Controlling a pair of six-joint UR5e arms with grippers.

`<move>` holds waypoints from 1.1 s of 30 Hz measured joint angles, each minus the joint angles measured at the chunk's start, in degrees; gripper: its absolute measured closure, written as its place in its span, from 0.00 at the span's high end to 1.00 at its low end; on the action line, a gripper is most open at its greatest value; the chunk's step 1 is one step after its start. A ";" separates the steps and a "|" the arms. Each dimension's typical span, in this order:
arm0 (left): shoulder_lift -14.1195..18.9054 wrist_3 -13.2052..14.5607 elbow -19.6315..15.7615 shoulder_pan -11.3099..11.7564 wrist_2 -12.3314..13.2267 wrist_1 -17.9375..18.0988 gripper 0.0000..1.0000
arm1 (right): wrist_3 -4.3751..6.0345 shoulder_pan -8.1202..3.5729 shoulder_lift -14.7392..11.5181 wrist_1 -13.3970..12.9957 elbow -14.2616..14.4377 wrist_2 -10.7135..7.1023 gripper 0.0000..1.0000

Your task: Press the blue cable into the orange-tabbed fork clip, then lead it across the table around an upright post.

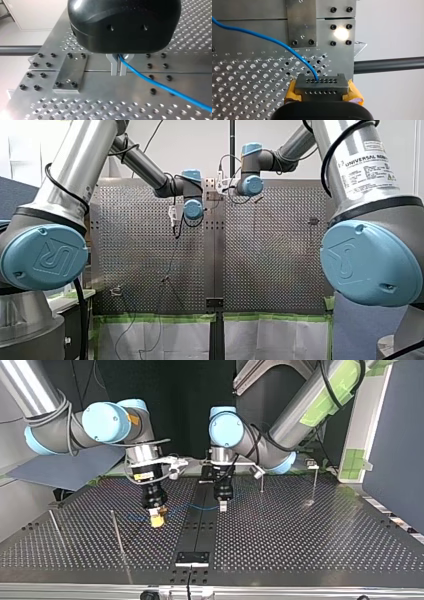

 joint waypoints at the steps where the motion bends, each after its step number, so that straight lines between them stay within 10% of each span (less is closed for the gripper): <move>1: -0.02 -0.03 0.52 -0.04 0.03 -0.32 0.01 | -0.01 -0.01 -0.15 0.14 -0.02 0.00 0.00; 33: -0.06 0.15 10.97 -2.28 0.45 -7.66 0.01 | 1.31 -5.03 -5.07 2.34 -0.05 -0.04 0.00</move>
